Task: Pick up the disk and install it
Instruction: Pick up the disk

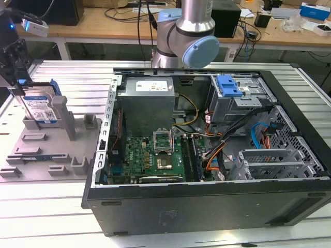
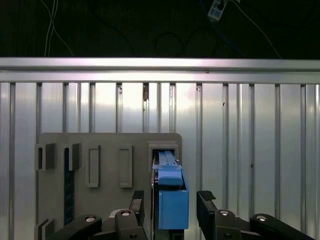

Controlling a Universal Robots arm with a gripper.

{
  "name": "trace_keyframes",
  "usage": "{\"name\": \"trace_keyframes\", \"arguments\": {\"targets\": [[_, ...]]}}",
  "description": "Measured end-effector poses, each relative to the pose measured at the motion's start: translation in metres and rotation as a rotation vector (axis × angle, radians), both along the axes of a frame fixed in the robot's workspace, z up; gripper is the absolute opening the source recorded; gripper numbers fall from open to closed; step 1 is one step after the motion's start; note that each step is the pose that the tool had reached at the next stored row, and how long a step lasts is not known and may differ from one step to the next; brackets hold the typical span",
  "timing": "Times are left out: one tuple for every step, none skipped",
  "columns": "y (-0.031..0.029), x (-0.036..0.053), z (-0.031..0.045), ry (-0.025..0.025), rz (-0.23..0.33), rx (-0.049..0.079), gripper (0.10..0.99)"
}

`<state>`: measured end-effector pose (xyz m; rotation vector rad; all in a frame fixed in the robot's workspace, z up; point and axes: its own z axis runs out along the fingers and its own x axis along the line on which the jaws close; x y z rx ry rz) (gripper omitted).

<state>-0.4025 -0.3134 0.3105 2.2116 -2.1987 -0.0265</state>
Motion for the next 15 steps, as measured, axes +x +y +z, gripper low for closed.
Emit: {"name": "trace_keyframes", "arguments": {"targets": [[0.0, 0.0, -0.0006, 0.0, 0.0, 0.0, 0.541], [0.0, -0.0001, -0.0018, 0.0, 0.0, 0.0, 0.541], [0.0, -0.0001, -0.0027, 0.0, 0.0, 0.0, 0.541], [0.0, -0.0002, -0.004, 0.0, 0.0, 0.0, 0.541], [0.0, -0.0002, -0.0045, 0.0, 0.0, 0.0, 0.541], [0.0, -0.0003, -0.0052, 0.0, 0.0, 0.0, 0.541], [0.0, -0.0003, -0.0061, 0.0, 0.0, 0.0, 0.541], [0.0, -0.0004, -0.0068, 0.0, 0.0, -0.001, 0.541], [0.0, -0.0004, -0.0075, 0.0, 0.0, -0.001, 0.541], [0.0, -0.0005, -0.0082, 0.0, 0.0, -0.001, 0.541], [0.0, -0.0005, -0.0088, 0.0, 0.0, -0.001, 0.541], [0.0, -0.0007, -0.0101, 0.0, 0.0, -0.001, 0.463], [0.0, -0.0007, -0.0106, 0.0001, 0.0, -0.002, 0.463], [0.0, -0.0007, -0.011, 0.0, 0.0, -0.002, 0.392], [0.0, -0.0007, -0.0116, 0.0001, 0.0, -0.002, 0.392]]}}
